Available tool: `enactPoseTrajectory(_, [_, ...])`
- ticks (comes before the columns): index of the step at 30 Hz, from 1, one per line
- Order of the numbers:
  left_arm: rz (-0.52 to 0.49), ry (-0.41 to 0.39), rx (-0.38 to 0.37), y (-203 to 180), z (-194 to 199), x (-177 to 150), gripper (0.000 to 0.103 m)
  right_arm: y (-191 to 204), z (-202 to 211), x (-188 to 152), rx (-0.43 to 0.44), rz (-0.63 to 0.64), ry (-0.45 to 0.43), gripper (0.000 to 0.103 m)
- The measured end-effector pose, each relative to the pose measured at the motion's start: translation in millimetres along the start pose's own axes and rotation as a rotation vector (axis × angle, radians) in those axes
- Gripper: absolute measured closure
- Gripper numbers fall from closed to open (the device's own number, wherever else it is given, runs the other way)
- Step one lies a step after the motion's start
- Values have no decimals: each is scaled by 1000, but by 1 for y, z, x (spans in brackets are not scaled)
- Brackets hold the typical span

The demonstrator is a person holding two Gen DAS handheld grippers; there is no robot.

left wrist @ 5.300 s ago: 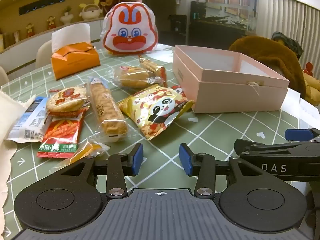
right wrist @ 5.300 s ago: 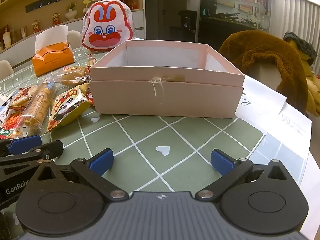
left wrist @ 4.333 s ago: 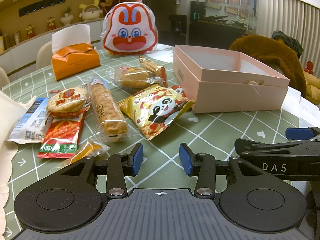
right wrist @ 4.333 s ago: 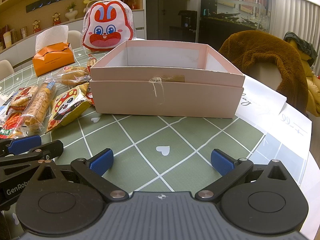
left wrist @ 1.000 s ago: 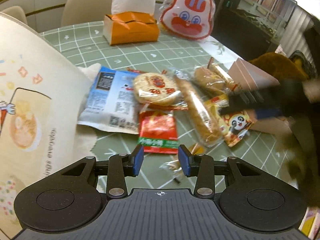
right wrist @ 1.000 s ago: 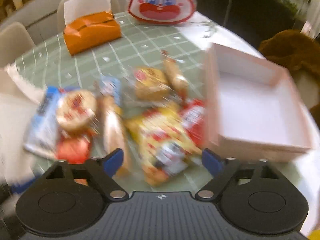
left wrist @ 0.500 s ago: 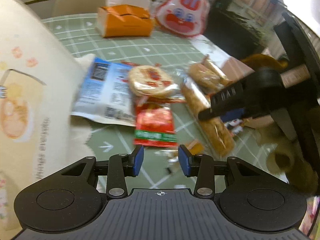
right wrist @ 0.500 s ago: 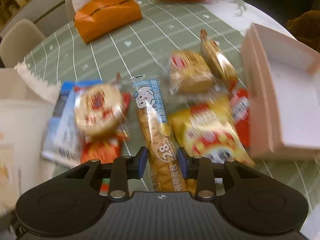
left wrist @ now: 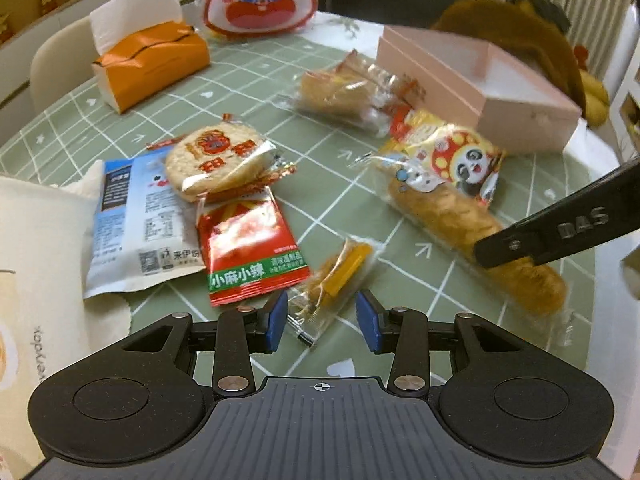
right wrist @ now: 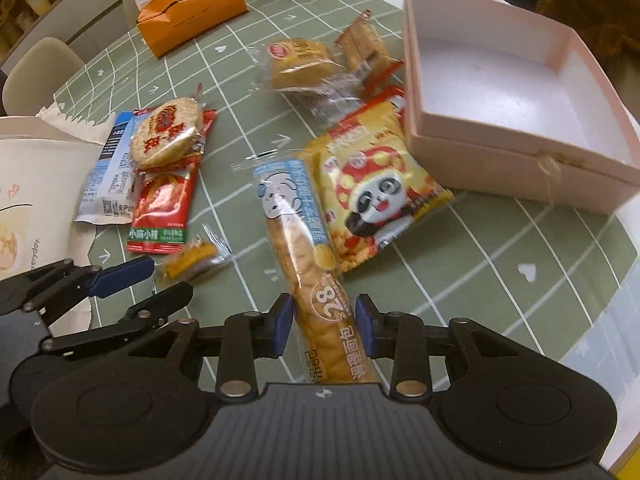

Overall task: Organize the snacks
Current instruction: 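Grasp the long bread stick bag with the right tool while the left tool grasps the small orange wafer packet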

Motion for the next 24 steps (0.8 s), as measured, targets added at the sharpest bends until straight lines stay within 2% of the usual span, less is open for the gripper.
enactPoseTrajectory(1, [9, -1, 19, 3, -3, 1, 54, -3, 0, -2, 0, -7, 3, 69])
enactPoseTrajectory(3, [20, -12, 39, 9, -7, 5, 55, -6, 1, -5, 1, -19, 7, 68])
enactPoseTrajectory(8, [21, -34, 32, 13, -13, 15, 57, -6, 1, -9, -10, -13, 1, 65])
enactPoseTrajectory(10, [9, -34, 27, 11, -13, 16, 58, -6, 0, -11, -12, -16, 3, 58])
enactPoseTrajectory(13, [9, -26, -6, 4, -9, 10, 66, -7, -6, -14, -12, -32, 13, 50])
enactPoseTrajectory(16, [29, -2, -11, 1, -3, 3, 68, -7, -10, -17, -6, -45, 17, 50])
enactPoseTrajectory(18, [33, 14, 14, -1, 1, -4, 68, -5, -9, -18, -18, -29, 1, 50])
enactPoseTrajectory(22, [53, 32, 29, -3, 12, -19, 68, 5, -5, -23, -37, 29, -32, 62])
enactPoseTrajectory(24, [68, 35, 19, -6, 16, -25, 68, 10, -3, -28, -25, 39, -38, 65])
Point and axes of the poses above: each gripper's, at about its wrist camera, not at the fingertips, and z roughly against the way its jaws point, y to its left, x to its top, the point moved 10 cm from there along -z, roughly the way its jaws point, and after that the axes turned 14 degrees about -x, right-handed, at the moved point
